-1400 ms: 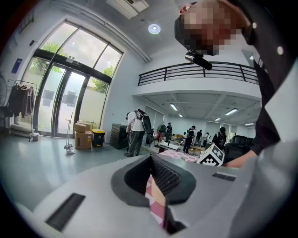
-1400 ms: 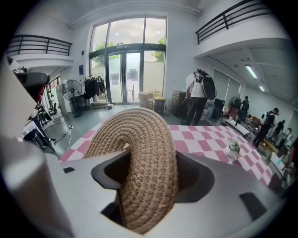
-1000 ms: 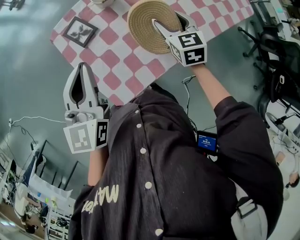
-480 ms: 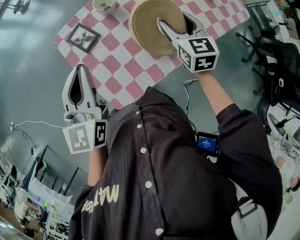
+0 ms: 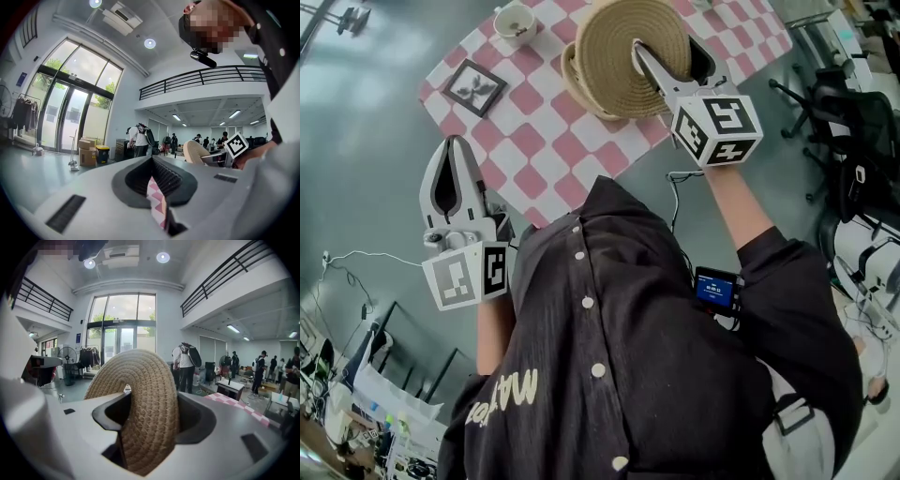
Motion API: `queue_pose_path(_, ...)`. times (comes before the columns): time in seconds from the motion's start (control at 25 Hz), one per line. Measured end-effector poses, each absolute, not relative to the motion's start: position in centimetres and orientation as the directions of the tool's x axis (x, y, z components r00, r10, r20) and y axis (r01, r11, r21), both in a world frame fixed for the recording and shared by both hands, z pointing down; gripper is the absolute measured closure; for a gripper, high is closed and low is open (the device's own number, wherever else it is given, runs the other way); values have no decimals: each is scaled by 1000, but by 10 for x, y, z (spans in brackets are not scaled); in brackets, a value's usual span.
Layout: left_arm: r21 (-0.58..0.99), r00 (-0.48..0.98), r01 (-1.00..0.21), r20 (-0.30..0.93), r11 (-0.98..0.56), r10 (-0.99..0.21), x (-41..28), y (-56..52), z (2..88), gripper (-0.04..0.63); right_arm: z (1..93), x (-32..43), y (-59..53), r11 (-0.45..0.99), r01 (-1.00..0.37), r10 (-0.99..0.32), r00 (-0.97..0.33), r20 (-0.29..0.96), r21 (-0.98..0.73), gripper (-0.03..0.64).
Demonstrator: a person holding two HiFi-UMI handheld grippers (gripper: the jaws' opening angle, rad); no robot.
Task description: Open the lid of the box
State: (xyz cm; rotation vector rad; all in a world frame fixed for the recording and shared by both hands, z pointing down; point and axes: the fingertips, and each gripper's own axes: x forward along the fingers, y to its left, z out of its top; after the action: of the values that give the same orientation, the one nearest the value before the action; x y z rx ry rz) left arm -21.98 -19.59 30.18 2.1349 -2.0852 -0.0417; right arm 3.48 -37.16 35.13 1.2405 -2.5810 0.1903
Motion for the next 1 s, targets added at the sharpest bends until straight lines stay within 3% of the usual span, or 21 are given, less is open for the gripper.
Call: queue_pose_path(1.0,69,-118,-991,-13,117,-993,-292,-176,257,584,254,57,-343,569,-821,-817,-571,83,-41,334)
